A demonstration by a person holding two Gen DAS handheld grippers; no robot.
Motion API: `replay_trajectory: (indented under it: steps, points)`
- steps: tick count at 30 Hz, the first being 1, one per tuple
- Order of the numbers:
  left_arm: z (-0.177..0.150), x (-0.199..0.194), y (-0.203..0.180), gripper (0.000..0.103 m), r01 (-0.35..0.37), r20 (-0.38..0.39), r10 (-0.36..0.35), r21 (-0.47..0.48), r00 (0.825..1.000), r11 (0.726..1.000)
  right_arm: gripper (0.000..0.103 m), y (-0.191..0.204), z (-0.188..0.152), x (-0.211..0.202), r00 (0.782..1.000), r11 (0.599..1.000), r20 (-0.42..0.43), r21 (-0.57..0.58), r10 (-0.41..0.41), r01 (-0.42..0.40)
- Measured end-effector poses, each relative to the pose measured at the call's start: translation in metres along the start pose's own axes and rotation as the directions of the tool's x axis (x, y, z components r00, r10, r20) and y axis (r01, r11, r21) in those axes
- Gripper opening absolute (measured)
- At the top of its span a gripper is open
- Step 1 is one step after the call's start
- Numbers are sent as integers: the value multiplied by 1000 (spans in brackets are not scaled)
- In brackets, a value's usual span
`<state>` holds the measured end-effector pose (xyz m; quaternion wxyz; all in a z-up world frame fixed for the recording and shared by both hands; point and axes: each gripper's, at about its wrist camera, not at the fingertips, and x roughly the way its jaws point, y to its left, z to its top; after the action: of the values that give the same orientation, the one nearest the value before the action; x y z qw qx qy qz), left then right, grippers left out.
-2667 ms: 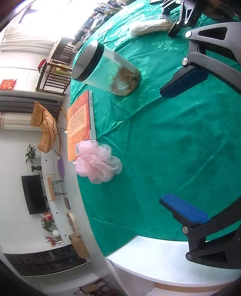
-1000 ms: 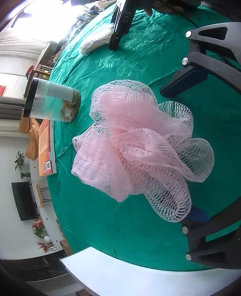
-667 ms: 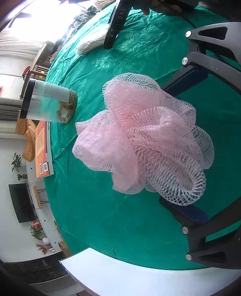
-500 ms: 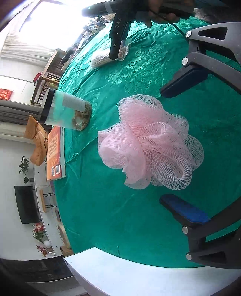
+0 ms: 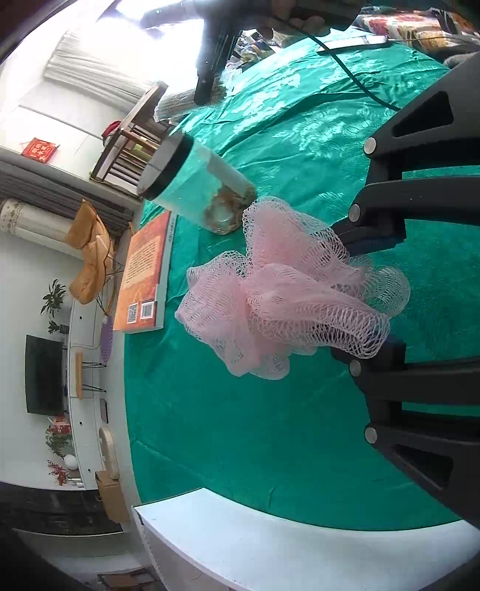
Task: Organize soft objects
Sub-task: 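Carry bath puff and swab packet into the white box and open both tools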
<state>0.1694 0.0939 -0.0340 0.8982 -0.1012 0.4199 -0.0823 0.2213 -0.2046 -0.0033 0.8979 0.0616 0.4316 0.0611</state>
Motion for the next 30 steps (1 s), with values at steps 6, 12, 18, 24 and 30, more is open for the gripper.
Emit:
replay_trajectory:
  steps: [6,12,18,24,30]
  points:
    - [29,-62,27,33,50,103,-43,-67,994,997,29,64,39,-37,996,985,51,-158,75,-66]
    - [8,-168,99,34,-78,175,98,-116,980,990,29,209,-10,-91,935,880,-60,-322,349,-349]
    - [-45,-245,180,103,-388,163,419,-189,893,902,32,366,-82,-113,797,693,-248,-397,550,-602]
    - [-89,-267,210,103,-466,130,505,-243,854,851,75,440,-136,-90,730,624,-366,-378,578,-684]
    - [-103,-276,205,103,-514,90,577,-357,812,780,75,426,-147,-98,789,650,-324,-449,521,-614]
